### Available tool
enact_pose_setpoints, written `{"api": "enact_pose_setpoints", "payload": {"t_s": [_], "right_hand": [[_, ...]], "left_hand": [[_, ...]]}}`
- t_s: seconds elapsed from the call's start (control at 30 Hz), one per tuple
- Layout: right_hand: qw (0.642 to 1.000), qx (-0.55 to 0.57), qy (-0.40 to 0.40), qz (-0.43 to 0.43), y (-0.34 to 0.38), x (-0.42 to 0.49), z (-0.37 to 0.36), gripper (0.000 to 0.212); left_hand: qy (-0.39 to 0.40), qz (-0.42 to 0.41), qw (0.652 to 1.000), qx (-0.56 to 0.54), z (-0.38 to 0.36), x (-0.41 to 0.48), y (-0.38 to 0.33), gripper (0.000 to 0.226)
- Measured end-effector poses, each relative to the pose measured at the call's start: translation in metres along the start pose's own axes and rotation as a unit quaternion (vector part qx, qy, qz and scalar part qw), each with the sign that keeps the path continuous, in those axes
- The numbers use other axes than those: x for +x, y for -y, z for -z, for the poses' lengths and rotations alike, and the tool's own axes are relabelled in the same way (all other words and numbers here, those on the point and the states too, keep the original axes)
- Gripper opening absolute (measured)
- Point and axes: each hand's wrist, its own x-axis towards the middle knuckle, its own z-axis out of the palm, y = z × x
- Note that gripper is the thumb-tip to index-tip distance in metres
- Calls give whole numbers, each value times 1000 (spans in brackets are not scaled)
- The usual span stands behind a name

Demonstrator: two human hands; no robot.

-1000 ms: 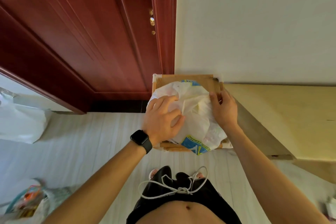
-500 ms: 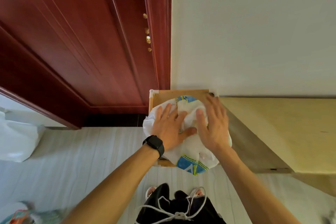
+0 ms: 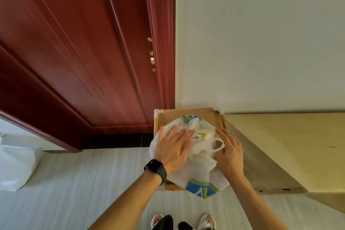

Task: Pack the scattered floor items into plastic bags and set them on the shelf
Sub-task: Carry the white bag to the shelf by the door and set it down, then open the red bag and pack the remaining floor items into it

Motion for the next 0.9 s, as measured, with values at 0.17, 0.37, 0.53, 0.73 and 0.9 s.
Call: {"api": "enact_pose_setpoints", "payload": {"t_s": [0.17, 0.37, 0.53, 0.73, 0.9], "right_hand": [[993, 44, -81, 80, 36, -5, 9, 49], [993, -96, 2, 66, 6, -20, -26, 53], [994, -103, 11, 27, 6, -20, -28, 50], [999, -35, 22, 25, 24, -23, -2, 45], [996, 36, -81, 20, 33, -41, 73, 43]], "left_hand": [[-20, 13, 999, 23, -3, 7, 0, 54], [-18, 8, 998, 63, -6, 7, -2, 59], [22, -6, 998, 62, -4, 8, 2, 62], [82, -17, 996, -25, 27, 19, 7, 62], [25, -79, 997, 7, 86, 43, -40, 55]]}}
